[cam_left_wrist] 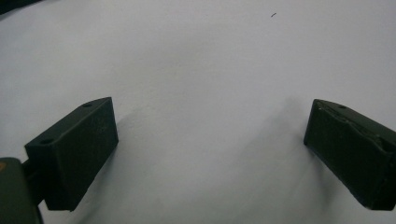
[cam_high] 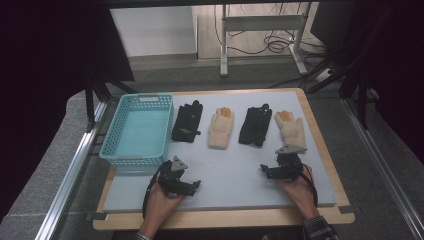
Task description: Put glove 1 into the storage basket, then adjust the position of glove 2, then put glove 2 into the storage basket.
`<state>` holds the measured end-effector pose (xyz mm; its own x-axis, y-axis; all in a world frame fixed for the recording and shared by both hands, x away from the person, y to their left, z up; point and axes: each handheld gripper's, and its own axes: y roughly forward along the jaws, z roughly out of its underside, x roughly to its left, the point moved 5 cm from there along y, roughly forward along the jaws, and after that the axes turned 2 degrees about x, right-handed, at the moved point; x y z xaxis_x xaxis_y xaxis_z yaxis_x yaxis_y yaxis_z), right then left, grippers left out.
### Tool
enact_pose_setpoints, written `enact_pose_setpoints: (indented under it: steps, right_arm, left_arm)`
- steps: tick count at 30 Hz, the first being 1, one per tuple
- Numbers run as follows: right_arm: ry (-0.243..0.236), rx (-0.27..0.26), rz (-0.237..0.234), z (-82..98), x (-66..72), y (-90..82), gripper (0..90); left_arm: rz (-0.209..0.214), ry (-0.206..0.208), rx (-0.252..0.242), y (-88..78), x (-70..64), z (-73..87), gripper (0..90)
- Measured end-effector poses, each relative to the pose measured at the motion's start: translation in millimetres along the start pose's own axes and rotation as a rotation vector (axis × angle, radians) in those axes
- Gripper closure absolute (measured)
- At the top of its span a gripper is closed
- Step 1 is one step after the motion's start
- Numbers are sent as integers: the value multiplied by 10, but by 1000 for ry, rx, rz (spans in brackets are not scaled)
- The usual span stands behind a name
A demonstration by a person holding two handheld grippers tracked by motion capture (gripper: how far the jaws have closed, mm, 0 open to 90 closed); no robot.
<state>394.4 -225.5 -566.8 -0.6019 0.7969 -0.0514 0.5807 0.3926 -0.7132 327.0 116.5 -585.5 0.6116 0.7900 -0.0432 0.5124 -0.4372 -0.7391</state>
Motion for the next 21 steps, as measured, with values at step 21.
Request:
enact_pose_setpoints:
  steps: [21]
  right_arm:
    - [3, -3, -4, -30, -14, -10, 182]
  left_arm:
    - [-1, -3, -2, 0, 1, 0, 34]
